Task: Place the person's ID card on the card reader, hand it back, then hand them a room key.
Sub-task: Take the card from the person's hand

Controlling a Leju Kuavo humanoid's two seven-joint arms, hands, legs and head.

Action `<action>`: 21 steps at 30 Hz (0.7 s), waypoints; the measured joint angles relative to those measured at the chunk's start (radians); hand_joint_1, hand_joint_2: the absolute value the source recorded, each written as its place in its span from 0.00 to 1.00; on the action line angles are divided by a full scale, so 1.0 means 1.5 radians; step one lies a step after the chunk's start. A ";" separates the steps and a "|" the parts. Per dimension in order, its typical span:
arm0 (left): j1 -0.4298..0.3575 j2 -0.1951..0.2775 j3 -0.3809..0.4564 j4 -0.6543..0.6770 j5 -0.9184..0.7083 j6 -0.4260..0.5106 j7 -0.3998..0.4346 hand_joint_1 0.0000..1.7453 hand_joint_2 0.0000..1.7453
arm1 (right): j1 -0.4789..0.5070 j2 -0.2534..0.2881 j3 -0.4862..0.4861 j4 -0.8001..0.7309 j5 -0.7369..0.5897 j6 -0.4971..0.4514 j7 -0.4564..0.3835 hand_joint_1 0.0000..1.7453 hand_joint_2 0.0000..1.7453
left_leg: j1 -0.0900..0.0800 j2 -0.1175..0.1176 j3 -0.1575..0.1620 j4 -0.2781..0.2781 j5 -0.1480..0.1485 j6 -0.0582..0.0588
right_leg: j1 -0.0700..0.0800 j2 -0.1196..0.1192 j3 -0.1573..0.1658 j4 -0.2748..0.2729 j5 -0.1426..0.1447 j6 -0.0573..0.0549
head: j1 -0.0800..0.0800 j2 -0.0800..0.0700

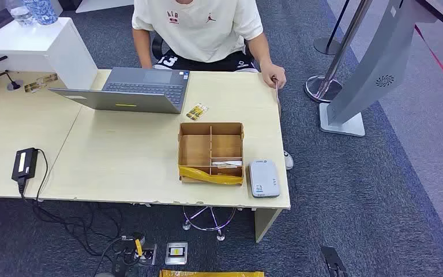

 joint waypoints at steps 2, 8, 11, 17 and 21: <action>0.000 0.000 0.000 0.000 0.000 0.000 0.000 0.00 1.00 | 0.000 0.000 0.002 0.000 0.000 0.000 0.000 0.00 1.00 | 0.000 0.000 0.000 0.000 0.000 0.000 | 0.000 0.000 0.000 0.000 0.000 0.000 | 0.000 0.000; 0.000 0.000 0.000 0.000 0.000 0.000 0.000 0.00 1.00 | 0.000 0.000 0.006 0.000 0.001 0.000 0.000 0.00 1.00 | 0.000 0.000 0.000 0.000 0.000 0.000 | 0.000 0.000 0.000 0.000 0.000 0.000 | 0.000 0.000; 0.000 0.000 0.000 0.000 0.000 -0.001 0.000 0.00 1.00 | 0.000 0.000 0.007 0.000 0.001 0.000 0.000 0.00 1.00 | 0.000 0.000 0.000 0.000 0.000 0.000 | 0.000 0.000 0.000 0.000 0.000 0.000 | 0.000 0.000; 0.000 0.000 0.000 0.000 0.000 -0.001 0.002 0.00 1.00 | 0.000 0.000 0.007 0.000 0.001 0.001 0.000 0.00 1.00 | 0.000 0.000 0.000 0.000 0.000 0.000 | 0.000 0.000 0.000 0.000 0.000 0.000 | 0.000 0.000; 0.000 0.000 0.000 0.000 0.000 -0.002 0.003 0.00 1.00 | 0.000 0.000 0.007 0.000 0.001 0.002 0.000 0.00 1.00 | 0.000 0.000 0.000 0.000 0.000 0.000 | 0.000 0.000 0.000 0.000 0.000 0.000 | 0.000 0.000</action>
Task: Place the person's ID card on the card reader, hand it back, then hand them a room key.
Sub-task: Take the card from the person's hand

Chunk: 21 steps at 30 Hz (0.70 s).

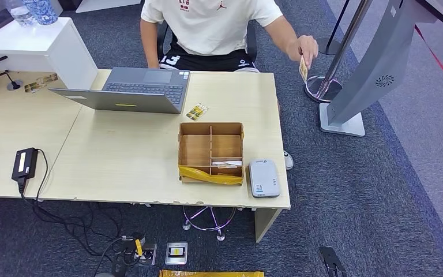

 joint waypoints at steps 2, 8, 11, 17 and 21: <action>0.000 0.000 0.000 0.000 0.000 0.000 0.001 0.00 1.00 | 0.000 0.000 0.000 0.000 -0.002 -0.008 -0.004 0.00 1.00 | 0.000 0.000 0.000 0.000 0.000 0.000 | 0.000 0.000 0.000 0.000 0.000 0.000 | 0.000 0.000; 0.003 0.001 0.000 0.000 0.001 0.004 -0.008 0.00 1.00 | -0.007 -0.013 -0.002 0.000 -0.055 -0.090 -0.094 0.00 1.00 | 0.000 0.000 0.000 0.000 0.000 0.000 | 0.000 0.000 0.000 0.000 0.000 0.000 | 0.000 0.000; 0.006 0.002 0.000 0.001 0.001 0.009 -0.021 0.00 1.00 | -0.027 -0.037 -0.008 -0.005 -0.085 -0.129 -0.176 0.00 1.00 | -0.001 0.000 0.000 0.000 0.000 0.000 | -0.001 0.000 0.000 0.000 0.000 0.001 | 0.000 0.000; 0.014 0.006 0.000 0.001 -0.006 0.015 -0.059 0.00 1.00 | -0.114 -0.123 -0.039 -0.082 -0.039 -0.190 -0.295 0.00 1.00 | -0.003 0.000 -0.001 0.000 0.002 0.002 | -0.003 0.000 0.000 0.000 0.002 0.002 | 0.000 0.000; 0.018 0.010 0.000 0.001 -0.014 0.015 -0.080 0.00 1.00 | -0.179 -0.180 -0.071 -0.242 0.088 -0.188 -0.242 0.00 1.00 | -0.003 -0.001 -0.001 0.000 0.002 0.003 | -0.003 -0.002 0.001 0.000 0.002 0.003 | 0.000 0.000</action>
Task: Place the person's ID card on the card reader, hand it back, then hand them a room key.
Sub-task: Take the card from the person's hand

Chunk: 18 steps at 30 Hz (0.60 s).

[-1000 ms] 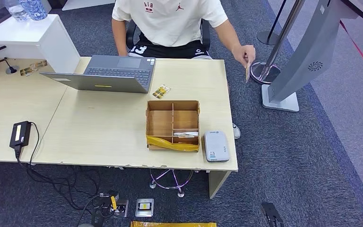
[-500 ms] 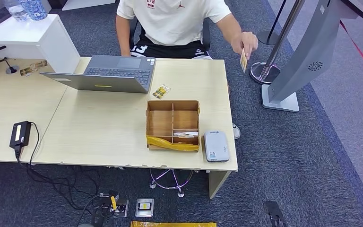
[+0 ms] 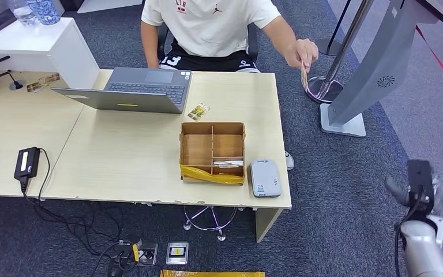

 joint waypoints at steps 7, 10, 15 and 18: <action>0.001 0.003 0.000 0.000 -0.024 0.003 -0.010 0.00 1.00 | -0.128 -0.017 -0.003 -0.309 0.156 0.093 0.046 0.00 1.00 | 0.001 -0.003 -0.001 0.000 0.001 0.001 | 0.001 -0.002 -0.001 0.001 0.000 0.000 | 0.000 0.000; 0.004 0.003 0.000 0.000 -0.033 0.008 -0.007 0.00 1.00 | -0.158 0.003 0.019 -0.399 0.186 0.162 0.054 0.00 1.00 | 0.001 -0.003 -0.001 0.000 0.001 0.000 | 0.002 -0.003 -0.001 0.000 0.000 0.000 | 0.000 0.000; 0.009 0.003 0.000 0.000 -0.036 0.010 -0.007 0.00 1.00 | -0.167 0.027 0.043 -0.491 0.205 0.191 0.057 0.00 1.00 | 0.001 -0.006 -0.002 0.000 0.001 0.001 | 0.002 -0.005 0.000 0.000 0.000 -0.001 | 0.000 0.000; 0.015 0.004 0.000 0.001 -0.038 0.007 -0.007 0.00 1.00 | -0.170 0.040 0.064 -0.524 0.237 0.266 0.052 0.00 1.00 | 0.001 -0.005 -0.003 0.000 0.001 0.000 | 0.002 -0.005 0.000 0.000 0.000 -0.001 | 0.000 0.000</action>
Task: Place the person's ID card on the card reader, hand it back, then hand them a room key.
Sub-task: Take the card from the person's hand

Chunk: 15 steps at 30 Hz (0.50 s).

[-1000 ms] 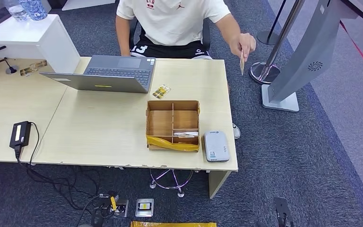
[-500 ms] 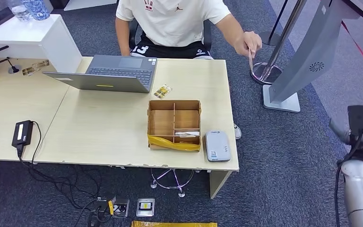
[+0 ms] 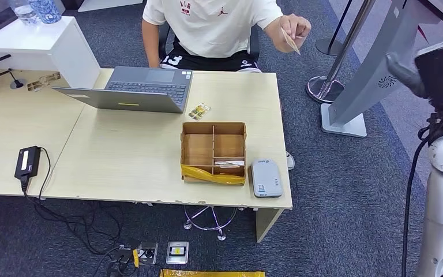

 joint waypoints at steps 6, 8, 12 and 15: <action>0.011 -0.001 0.000 0.000 0.015 0.015 0.009 0.00 1.00 | -0.002 0.068 0.099 0.000 0.118 0.098 0.006 0.00 1.00 | 0.001 -0.001 0.000 0.000 0.000 0.000 | 0.001 -0.001 -0.001 0.000 0.000 0.000 | 0.000 0.000; 0.012 -0.001 0.000 0.000 0.019 0.015 0.016 0.00 1.00 | -0.006 0.088 0.130 0.023 0.136 0.103 0.004 0.00 1.00 | 0.001 -0.002 -0.001 0.000 0.001 -0.001 | 0.001 -0.001 -0.001 0.000 0.000 0.000 | 0.000 0.000; 0.011 -0.001 0.001 0.000 0.025 0.017 0.030 0.00 1.00 | -0.037 0.125 0.182 0.110 0.162 0.074 -0.015 0.00 1.00 | 0.001 -0.002 -0.001 0.000 0.001 -0.001 | 0.001 -0.001 -0.001 0.000 0.000 0.000 | 0.000 0.000; 0.011 -0.002 0.003 0.000 0.025 0.018 0.037 0.00 1.00 | -0.067 0.146 0.209 0.186 0.173 0.044 -0.021 0.00 1.00 | 0.001 -0.002 -0.001 0.000 0.001 -0.001 | 0.001 -0.001 -0.001 0.000 0.000 0.000 | 0.000 0.000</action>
